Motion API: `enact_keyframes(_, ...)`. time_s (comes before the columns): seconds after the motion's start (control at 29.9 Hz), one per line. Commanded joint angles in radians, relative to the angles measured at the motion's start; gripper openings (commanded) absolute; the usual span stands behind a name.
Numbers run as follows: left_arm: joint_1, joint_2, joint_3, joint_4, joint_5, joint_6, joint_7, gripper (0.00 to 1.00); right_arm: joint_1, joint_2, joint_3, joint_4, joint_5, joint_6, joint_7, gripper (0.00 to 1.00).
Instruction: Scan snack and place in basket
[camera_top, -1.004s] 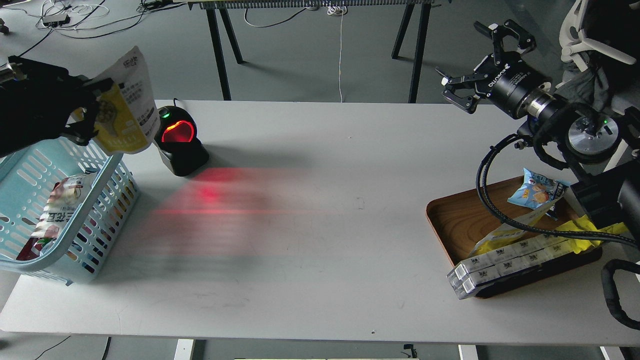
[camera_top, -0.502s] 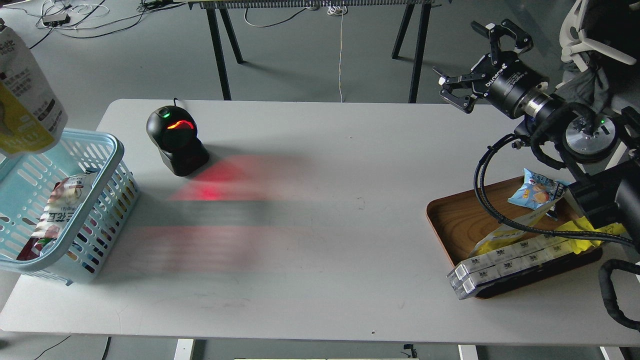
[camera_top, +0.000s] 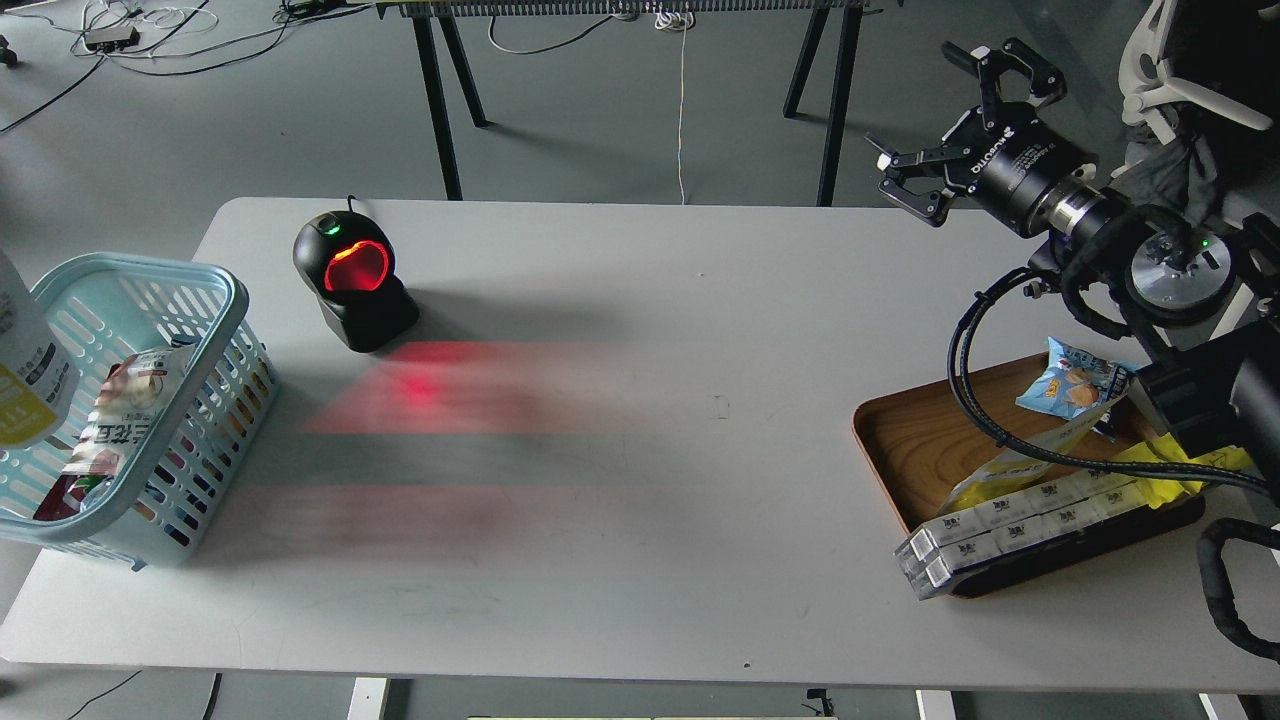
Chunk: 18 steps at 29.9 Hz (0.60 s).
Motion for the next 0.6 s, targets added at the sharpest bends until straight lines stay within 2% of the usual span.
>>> enact_keyframes(0.0,0.002,-0.037,0.059,0.015,-0.012,0.0,-0.001,0.0,0.0,0.001,0.0,0.0,-0.005,0.0,0.0,0.99)
enact_keyframes(0.2,0.004,-0.074,0.093,0.023,-0.013,0.0,-0.004,0.01,0.002,0.005,0.0,0.0,-0.021,-0.002,0.0,0.99)
enact_keyframes(0.33,0.005,-0.087,0.093,0.023,-0.013,0.0,-0.013,0.07,0.002,0.005,0.0,0.0,-0.021,-0.002,0.0,0.99)
enact_keyframes(0.37,0.005,-0.087,0.093,0.023,-0.013,0.0,-0.015,0.13,0.002,0.005,0.0,0.0,-0.021,-0.003,0.0,0.99)
enact_keyframes(0.43,0.005,-0.086,0.093,0.023,-0.013,0.0,-0.015,0.31,0.002,0.005,-0.001,0.0,-0.021,-0.003,0.0,0.99)
enact_keyframes(0.5,0.004,-0.086,0.091,0.023,-0.015,0.0,-0.016,0.65,0.003,0.005,-0.012,0.0,-0.021,-0.003,0.0,0.99)
enact_keyframes(0.54,0.004,-0.084,0.091,0.023,-0.015,0.0,-0.018,0.77,0.003,0.006,-0.02,0.0,-0.021,-0.003,0.0,0.99)
enact_keyframes(0.57,0.002,-0.083,0.088,0.023,-0.015,0.0,-0.021,0.84,0.003,0.006,-0.023,0.0,-0.021,-0.003,0.0,0.99)
